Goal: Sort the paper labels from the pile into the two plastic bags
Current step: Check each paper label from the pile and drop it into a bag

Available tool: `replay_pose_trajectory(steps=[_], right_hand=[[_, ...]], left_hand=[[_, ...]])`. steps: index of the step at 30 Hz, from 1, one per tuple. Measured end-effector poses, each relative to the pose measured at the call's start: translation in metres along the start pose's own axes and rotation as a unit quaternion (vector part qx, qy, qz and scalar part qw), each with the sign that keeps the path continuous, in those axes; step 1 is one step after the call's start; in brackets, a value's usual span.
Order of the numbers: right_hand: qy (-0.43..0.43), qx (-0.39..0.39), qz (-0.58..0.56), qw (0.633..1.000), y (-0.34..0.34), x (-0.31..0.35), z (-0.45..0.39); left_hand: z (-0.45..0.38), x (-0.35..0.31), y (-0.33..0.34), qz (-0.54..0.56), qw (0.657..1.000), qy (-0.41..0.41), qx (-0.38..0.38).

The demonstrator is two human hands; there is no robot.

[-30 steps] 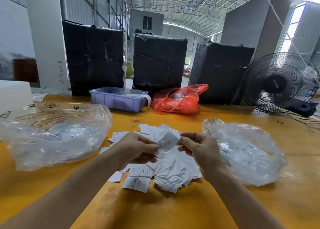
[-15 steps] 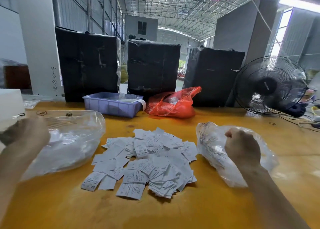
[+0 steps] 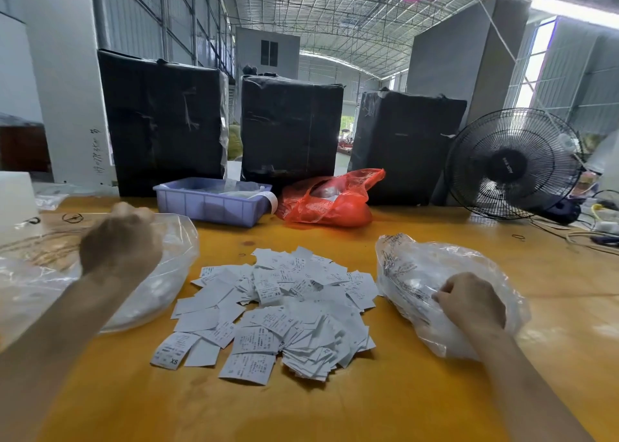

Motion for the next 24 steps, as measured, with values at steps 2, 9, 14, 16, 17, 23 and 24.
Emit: replay_pose_trajectory(steps=[2,9,14,16,17,23,24], right_hand=[[0.016,-0.023,-0.051,0.998,-0.002,-0.002,-0.003],[0.012,-0.09,-0.082,0.992,-0.001,-0.008,-0.007],[-0.038,-0.166,-0.189,0.967,-0.016,0.008,-0.002],[-0.024,-0.141,-0.219,0.965,-0.014,0.005,-0.004],[-0.017,-0.121,-0.233,0.965,-0.012,0.003,-0.005],[-0.022,-0.086,-0.223,0.971,-0.007,0.003,-0.004],[-0.023,-0.084,-0.21,0.974,-0.007,0.004,-0.005]], left_hand=[[0.012,-0.031,-0.007,0.045,0.997,0.061,-0.004],[0.056,-0.1,-0.009,0.158,0.956,0.248,-0.001],[0.074,-0.116,-0.009,0.206,0.936,0.284,0.013],[0.078,-0.119,-0.007,0.224,0.932,0.285,0.024],[0.078,-0.119,-0.005,0.228,0.931,0.283,0.031],[0.078,-0.113,0.011,0.259,0.93,0.249,0.075],[0.078,-0.113,0.012,0.267,0.929,0.242,0.084]])
Point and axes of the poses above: each hand's wrist, its own z-axis away from the middle knuckle, its own y-axis out of the palm, x = y × z, the point moved 5 cm from there along -z, towards the middle knuckle, and after that the axes turned 5 degrees about -z, right-handed, at the moved point
